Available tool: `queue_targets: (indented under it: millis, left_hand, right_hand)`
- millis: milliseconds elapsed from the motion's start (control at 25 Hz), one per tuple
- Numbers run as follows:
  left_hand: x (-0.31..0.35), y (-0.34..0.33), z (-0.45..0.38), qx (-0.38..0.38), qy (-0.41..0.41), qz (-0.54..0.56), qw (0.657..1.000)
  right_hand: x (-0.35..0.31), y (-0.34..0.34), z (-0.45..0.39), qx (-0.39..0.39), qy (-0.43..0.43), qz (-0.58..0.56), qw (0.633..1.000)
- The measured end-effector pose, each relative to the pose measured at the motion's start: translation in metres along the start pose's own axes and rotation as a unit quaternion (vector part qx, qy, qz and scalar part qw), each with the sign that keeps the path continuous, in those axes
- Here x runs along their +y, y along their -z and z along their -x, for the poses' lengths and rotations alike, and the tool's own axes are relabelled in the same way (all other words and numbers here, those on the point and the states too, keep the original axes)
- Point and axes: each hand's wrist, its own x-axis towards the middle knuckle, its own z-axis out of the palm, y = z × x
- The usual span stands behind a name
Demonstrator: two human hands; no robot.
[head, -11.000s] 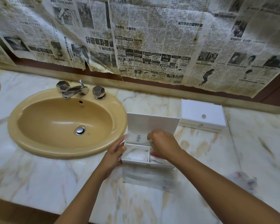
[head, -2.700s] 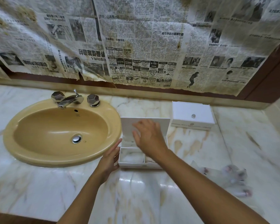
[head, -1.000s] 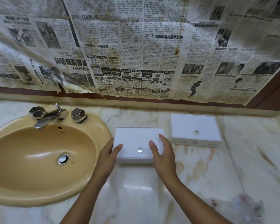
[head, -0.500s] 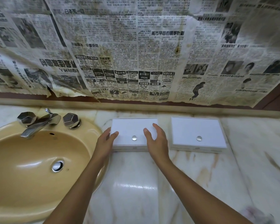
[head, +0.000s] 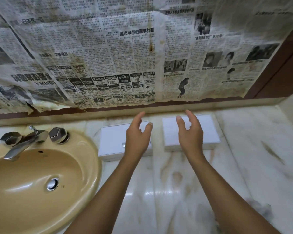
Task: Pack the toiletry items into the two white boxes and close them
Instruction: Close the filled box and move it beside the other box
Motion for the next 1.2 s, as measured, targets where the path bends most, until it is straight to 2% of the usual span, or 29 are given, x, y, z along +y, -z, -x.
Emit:
queue_targets:
  millis: [80,200,320,400,640,840,1000,1200]
  left_hand:
    - [0.005,-0.031,-0.003,-0.054,0.045,-0.028,0.997]
    - [0.007,-0.062,-0.006,-0.094,0.116,-0.053,0.987]
    - [0.007,-0.076,-0.008,-0.103,0.173,-0.031,0.979]
    - [0.009,-0.078,-0.008,-0.097,0.191,-0.017,0.977]
    - [0.024,-0.071,0.011,-0.095,0.165,0.008,0.982]
    - [0.037,-0.034,0.075,-0.099,0.084,-0.002,0.992]
    - [0.025,0.023,0.150,-0.074,0.084,0.009,0.994]
    - [-0.014,0.079,0.227,-0.030,0.108,0.034,0.993]
  right_hand:
    - [0.007,0.019,-0.013,0.038,-0.004,0.029,0.999]
    - [0.028,0.041,-0.032,0.078,-0.028,0.140,0.987]
    - [0.042,0.050,-0.038,0.042,-0.100,0.182,0.977]
    - [0.046,0.050,-0.038,0.031,-0.107,0.178,0.978]
    - [0.033,0.061,-0.021,0.027,-0.121,0.129,0.984]
    - [0.001,0.092,0.050,0.009,-0.087,0.077,0.993]
    - [-0.015,0.107,0.132,-0.047,-0.060,0.036,0.996]
    - [0.005,0.094,0.221,-0.140,-0.065,0.034,0.988]
